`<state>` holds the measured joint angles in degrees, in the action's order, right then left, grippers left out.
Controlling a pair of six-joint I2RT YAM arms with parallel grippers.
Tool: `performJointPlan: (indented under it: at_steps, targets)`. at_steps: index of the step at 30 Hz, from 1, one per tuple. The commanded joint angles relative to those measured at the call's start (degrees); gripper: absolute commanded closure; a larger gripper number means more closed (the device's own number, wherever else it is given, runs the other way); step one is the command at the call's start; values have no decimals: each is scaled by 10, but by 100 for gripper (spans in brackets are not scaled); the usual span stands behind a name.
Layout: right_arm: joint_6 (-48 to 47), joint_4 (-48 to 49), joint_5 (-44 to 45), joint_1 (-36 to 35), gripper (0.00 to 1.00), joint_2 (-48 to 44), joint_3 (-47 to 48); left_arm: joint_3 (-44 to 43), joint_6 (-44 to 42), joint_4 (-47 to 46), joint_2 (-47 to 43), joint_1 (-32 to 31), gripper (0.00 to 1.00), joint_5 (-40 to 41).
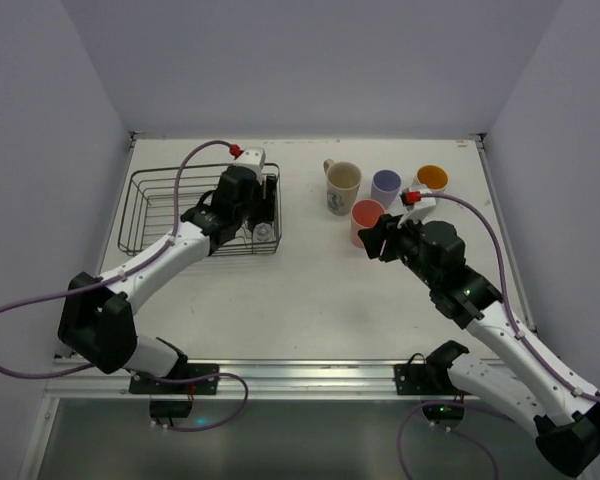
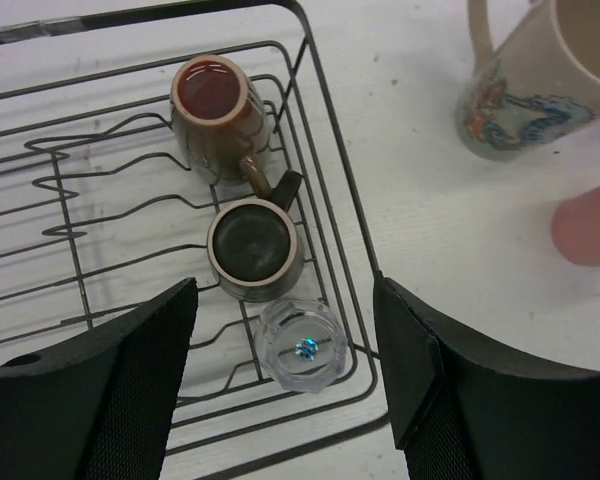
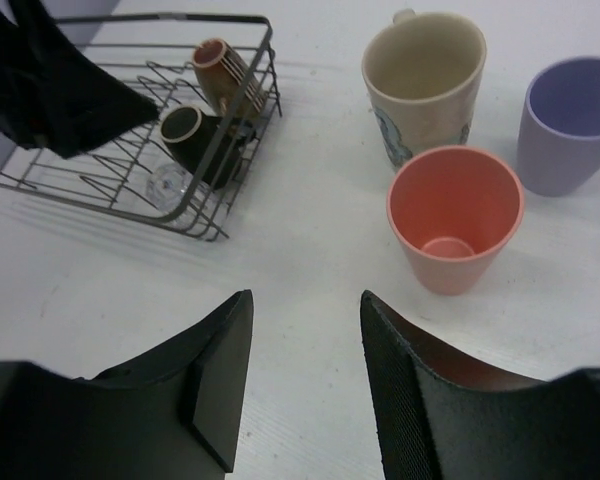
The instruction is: Unload the cups from the dish rack
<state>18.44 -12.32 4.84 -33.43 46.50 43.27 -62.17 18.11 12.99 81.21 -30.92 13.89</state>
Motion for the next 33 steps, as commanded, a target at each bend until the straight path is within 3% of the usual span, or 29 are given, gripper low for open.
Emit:
performJointPlan:
  at_steps: [1,6,15,28,33]
  targets:
    - [17,89,-24,-1,50,-29,-13,-38,-40,-3,39,-1,26,84]
    - [18,87,-28,-1,50,-34,-16,-62,-58,1,93,4,25,96]
    - [20,85,-44,-1,50,-30,-15,-88,-75,-17,148,17,25,47]
    - [20,90,-41,-1,48,-26,-16,-88,-77,-35,183,47,28,-40]
    - [20,88,-41,-1,48,-24,-16,-87,-77,-37,194,48,28,-39]
